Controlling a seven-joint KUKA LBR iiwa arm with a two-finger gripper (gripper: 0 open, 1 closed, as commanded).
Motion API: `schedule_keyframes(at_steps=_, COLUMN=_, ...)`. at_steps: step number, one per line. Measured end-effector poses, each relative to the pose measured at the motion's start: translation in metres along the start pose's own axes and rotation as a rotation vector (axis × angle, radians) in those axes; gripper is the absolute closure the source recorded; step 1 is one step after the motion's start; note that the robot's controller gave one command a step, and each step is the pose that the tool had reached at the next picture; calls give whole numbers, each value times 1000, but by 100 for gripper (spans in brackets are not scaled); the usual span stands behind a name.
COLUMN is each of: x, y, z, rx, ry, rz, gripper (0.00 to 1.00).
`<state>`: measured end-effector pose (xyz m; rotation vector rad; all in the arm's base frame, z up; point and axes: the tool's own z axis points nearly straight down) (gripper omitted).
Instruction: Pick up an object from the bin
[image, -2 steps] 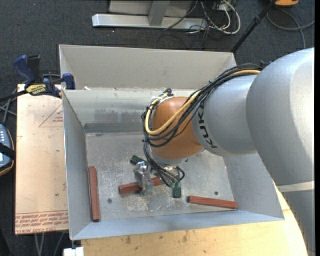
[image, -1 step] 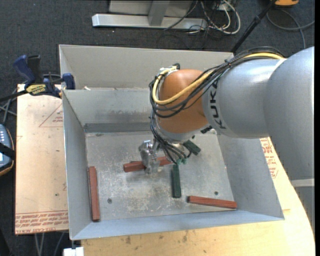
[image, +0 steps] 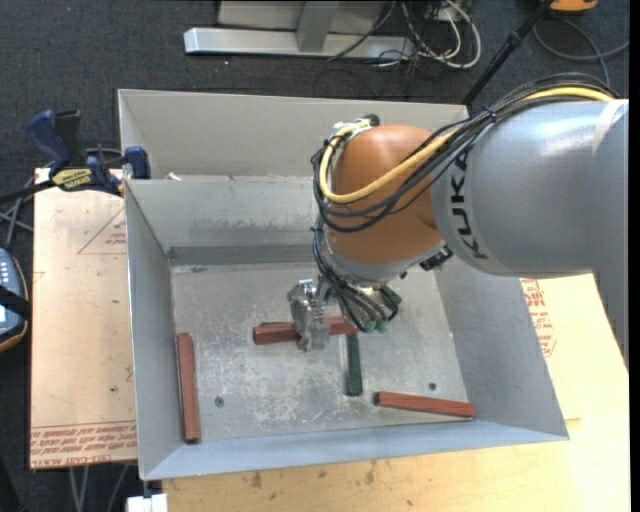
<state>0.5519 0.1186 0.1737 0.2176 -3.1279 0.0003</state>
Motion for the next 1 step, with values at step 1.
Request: schedule_keyframes(at_steps=1, x=-33, y=-4, z=-47, rx=-1, ry=-8, rz=-3, gripper=100)
